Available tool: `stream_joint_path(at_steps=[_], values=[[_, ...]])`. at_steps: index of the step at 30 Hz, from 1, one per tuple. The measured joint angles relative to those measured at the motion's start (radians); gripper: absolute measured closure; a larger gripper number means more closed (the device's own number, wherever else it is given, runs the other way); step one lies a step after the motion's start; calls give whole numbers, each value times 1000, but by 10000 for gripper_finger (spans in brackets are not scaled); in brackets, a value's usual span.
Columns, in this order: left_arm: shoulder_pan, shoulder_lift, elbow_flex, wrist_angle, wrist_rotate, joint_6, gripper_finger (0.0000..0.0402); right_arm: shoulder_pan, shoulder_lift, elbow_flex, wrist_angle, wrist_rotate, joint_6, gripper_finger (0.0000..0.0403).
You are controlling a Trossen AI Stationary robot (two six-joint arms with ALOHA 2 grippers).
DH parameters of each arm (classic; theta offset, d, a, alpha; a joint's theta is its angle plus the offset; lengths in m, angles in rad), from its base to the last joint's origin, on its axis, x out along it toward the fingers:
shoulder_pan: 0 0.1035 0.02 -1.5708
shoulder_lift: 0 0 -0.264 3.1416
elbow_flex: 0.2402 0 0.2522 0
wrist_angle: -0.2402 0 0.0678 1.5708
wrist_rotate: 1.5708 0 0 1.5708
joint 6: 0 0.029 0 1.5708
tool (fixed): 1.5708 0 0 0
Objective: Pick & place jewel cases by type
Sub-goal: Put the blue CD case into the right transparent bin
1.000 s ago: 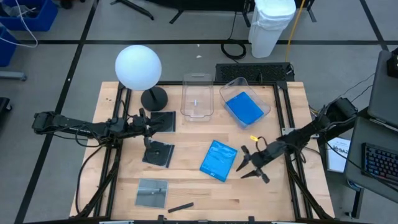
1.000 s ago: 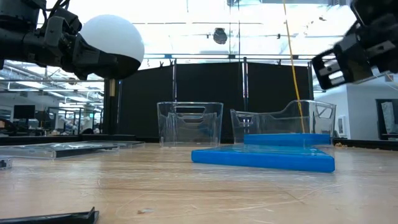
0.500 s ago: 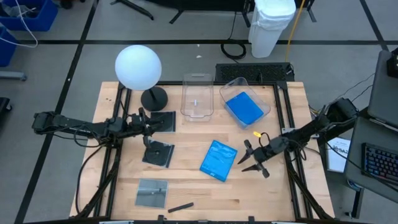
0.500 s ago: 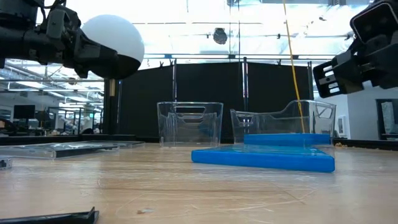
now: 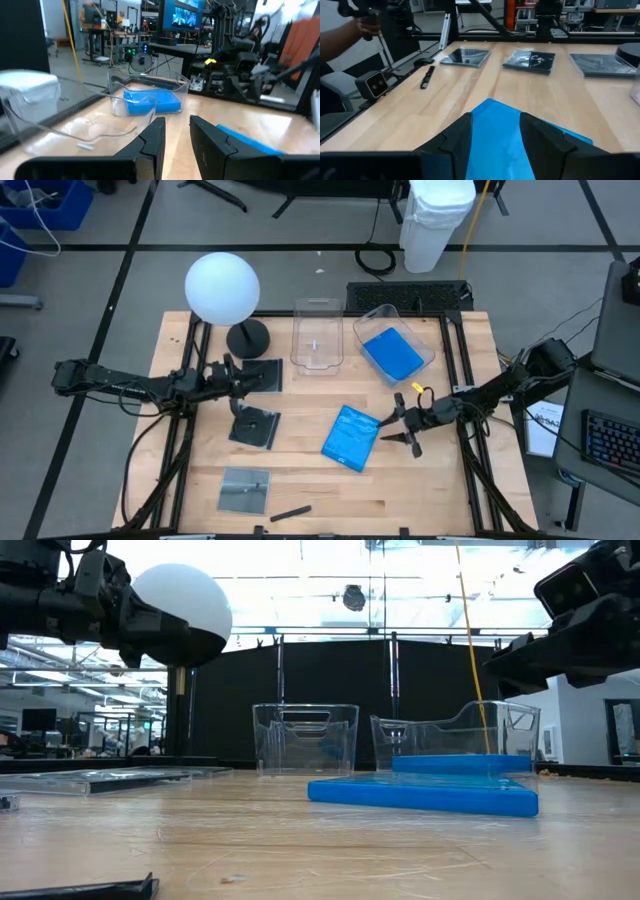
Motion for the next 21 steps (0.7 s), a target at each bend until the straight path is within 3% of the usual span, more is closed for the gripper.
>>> stream_joint_path(at_steps=[11,21], values=[[0,0,0,-1,0,-136,305,-14,0,1,-16,-3,11,248],[0,0,0,-57,1,-154,305,-2,0,1,-256,-4,172,248]])
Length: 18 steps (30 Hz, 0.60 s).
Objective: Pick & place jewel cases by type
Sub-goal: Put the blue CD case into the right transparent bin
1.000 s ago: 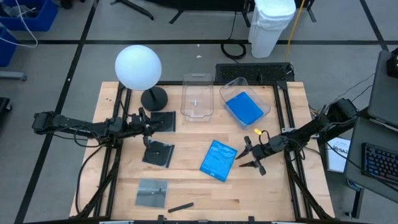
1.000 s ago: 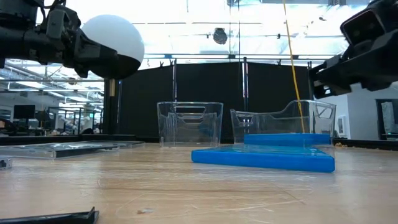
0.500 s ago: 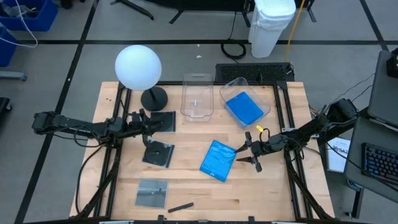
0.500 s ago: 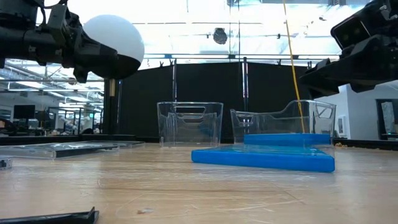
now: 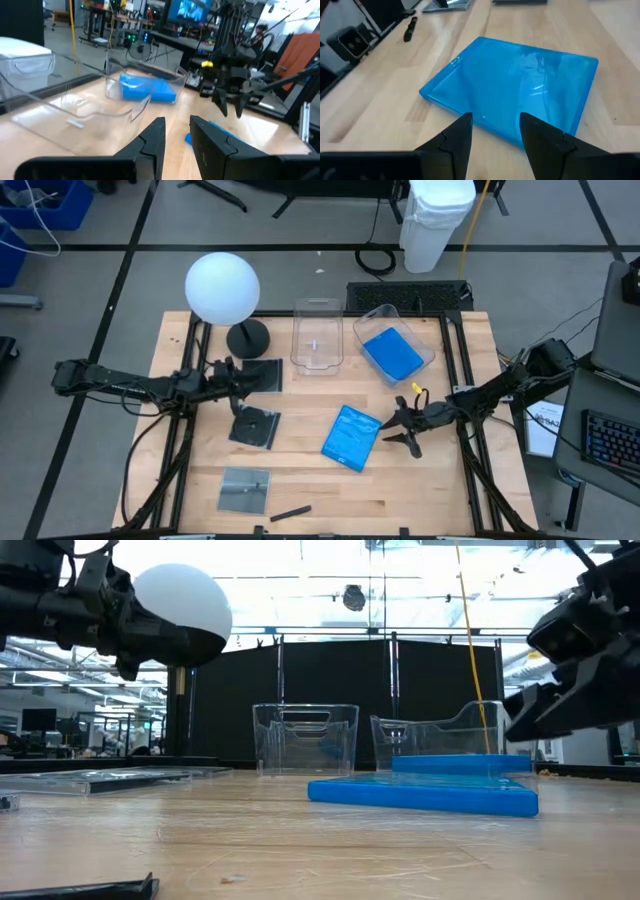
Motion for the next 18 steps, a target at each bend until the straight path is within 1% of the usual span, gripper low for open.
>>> stream_joint_path(at_steps=[3,7,9,12,13,15,18], values=[[0,3,0,-28,39,-9,305,0,0,0,8,0,43,248],[0,37,0,-14,160,-22,305,0,0,0,44,27,54,248],[-1,72,0,26,199,-46,305,0,0,0,62,57,51,248],[-15,155,18,146,234,-61,305,-1,0,0,80,113,32,248],[-24,192,45,170,254,-52,305,-2,0,0,80,132,27,248],[-52,271,126,167,296,-11,305,-4,0,0,80,154,21,248],[-109,436,302,69,323,90,305,-4,0,0,79,158,17,248]])
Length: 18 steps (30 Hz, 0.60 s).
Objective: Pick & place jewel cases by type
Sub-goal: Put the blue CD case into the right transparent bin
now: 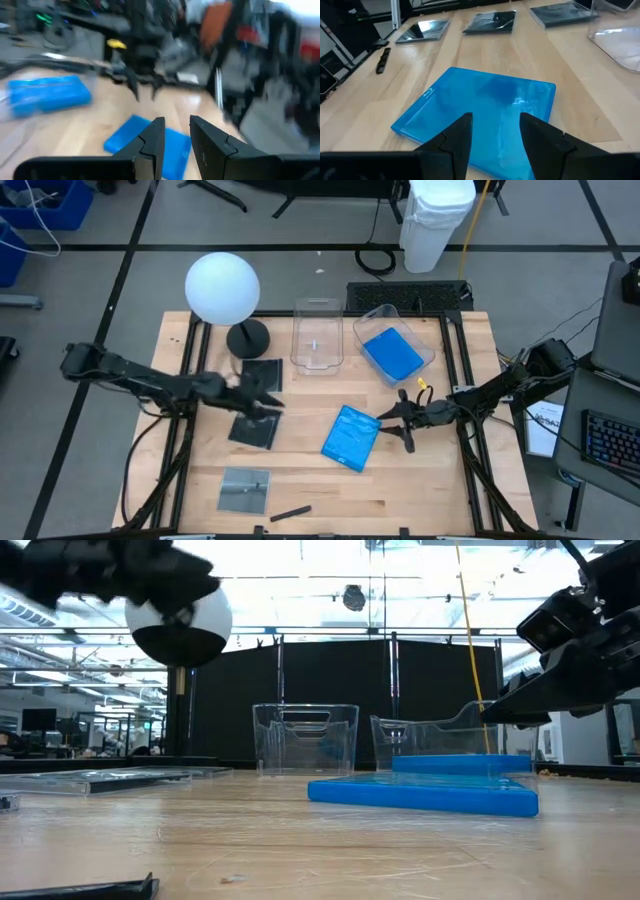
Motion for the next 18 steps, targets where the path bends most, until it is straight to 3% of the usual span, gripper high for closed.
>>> stream_joint_path(at_steps=[4,10,13,18], values=[[-50,241,273,-300,2,126,305,0,0,0,0,0,0,248],[-56,558,599,-711,1,106,305,0,0,0,39,-3,9,248],[-57,668,700,-838,1,62,305,0,0,0,82,-29,3,248],[-79,777,782,-1047,30,58,305,1,0,0,171,-159,-3,248]])
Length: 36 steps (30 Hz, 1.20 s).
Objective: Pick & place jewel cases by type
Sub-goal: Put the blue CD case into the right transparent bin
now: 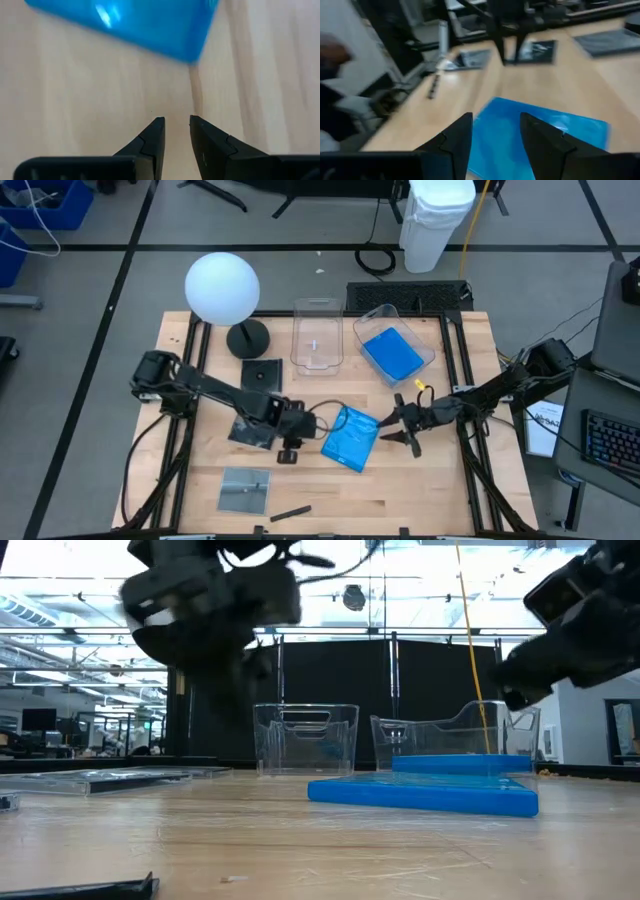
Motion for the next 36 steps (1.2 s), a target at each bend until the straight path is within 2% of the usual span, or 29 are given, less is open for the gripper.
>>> stream_joint_path(at_steps=[4,7,10,15,19,26,33,36], values=[[-34,39,-11,-92,-6,-15,305,26,0,29,2,-26,12,248],[-57,53,-42,-104,-42,-55,305,62,4,91,-95,-23,14,248],[-72,52,-73,-109,-68,-108,305,112,10,198,-329,21,33,248],[-83,48,-89,-102,-92,-153,305,167,49,421,-854,146,152,248],[-92,49,-91,-93,-163,-165,305,179,97,508,-1067,180,285,248],[-87,53,-94,-53,-271,-176,305,179,199,510,-1160,156,447,248],[-54,66,-96,61,-297,-103,305,179,318,514,-1090,188,444,248],[-32,91,-94,119,-291,-78,305,186,348,515,-1060,238,432,248]])
